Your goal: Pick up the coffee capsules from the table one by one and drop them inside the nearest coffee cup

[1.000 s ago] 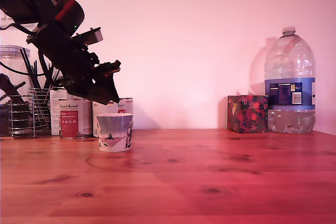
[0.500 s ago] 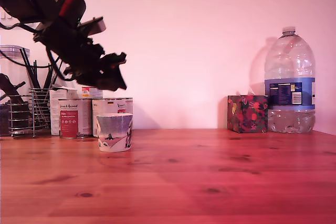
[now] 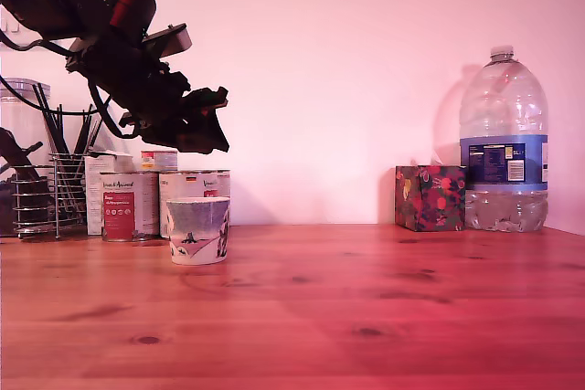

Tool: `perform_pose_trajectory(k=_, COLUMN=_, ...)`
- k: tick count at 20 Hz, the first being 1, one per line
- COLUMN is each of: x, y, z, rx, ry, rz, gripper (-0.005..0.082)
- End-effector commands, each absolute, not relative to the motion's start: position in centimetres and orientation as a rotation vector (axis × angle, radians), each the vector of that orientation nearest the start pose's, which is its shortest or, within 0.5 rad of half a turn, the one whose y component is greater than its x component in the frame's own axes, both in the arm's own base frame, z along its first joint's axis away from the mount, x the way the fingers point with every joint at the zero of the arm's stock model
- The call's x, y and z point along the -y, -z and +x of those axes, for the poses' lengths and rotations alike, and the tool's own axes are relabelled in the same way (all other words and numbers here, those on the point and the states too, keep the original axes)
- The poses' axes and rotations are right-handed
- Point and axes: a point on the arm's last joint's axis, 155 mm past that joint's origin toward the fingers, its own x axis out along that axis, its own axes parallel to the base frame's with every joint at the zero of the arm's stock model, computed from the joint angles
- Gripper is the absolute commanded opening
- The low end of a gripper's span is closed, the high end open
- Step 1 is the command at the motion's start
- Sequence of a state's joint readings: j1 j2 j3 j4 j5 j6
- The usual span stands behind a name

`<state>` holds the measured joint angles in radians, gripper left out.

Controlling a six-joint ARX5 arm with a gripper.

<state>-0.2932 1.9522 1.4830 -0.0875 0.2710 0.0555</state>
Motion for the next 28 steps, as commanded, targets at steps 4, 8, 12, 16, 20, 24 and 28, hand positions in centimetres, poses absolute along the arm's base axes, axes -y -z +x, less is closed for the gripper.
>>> perform_pose_trajectory(k=4, x=21.8, y=-13.6, z=54.7, rx=-0.663, ry=0.565, rz=0.057, gripper=0.0252)
perform_pose_trajectory(k=8, x=21.6, y=-12.7, z=54.4, rx=-0.714, ry=0.56, rz=0.054, gripper=0.0252)
perform_pose_trajectory(k=12, x=21.1, y=-11.6, z=54.3, rx=-0.747, ry=0.55, rz=0.05, gripper=0.0252)
perform_pose_trajectory(k=16, x=20.8, y=-10.0, z=54.5, rx=-0.774, ry=0.547, rz=0.048, gripper=0.0252)
perform_pose_trajectory(k=20, x=20.7, y=-9.1, z=54.3, rx=-0.797, ry=0.549, rz=0.047, gripper=0.0252)
perform_pose_trajectory(k=24, x=20.8, y=-9.0, z=54.4, rx=-0.793, ry=0.549, rz=0.047, gripper=0.0252)
perform_pose_trajectory(k=28, x=20.7, y=-9.0, z=54.4, rx=-0.796, ry=0.548, rz=0.047, gripper=0.0252)
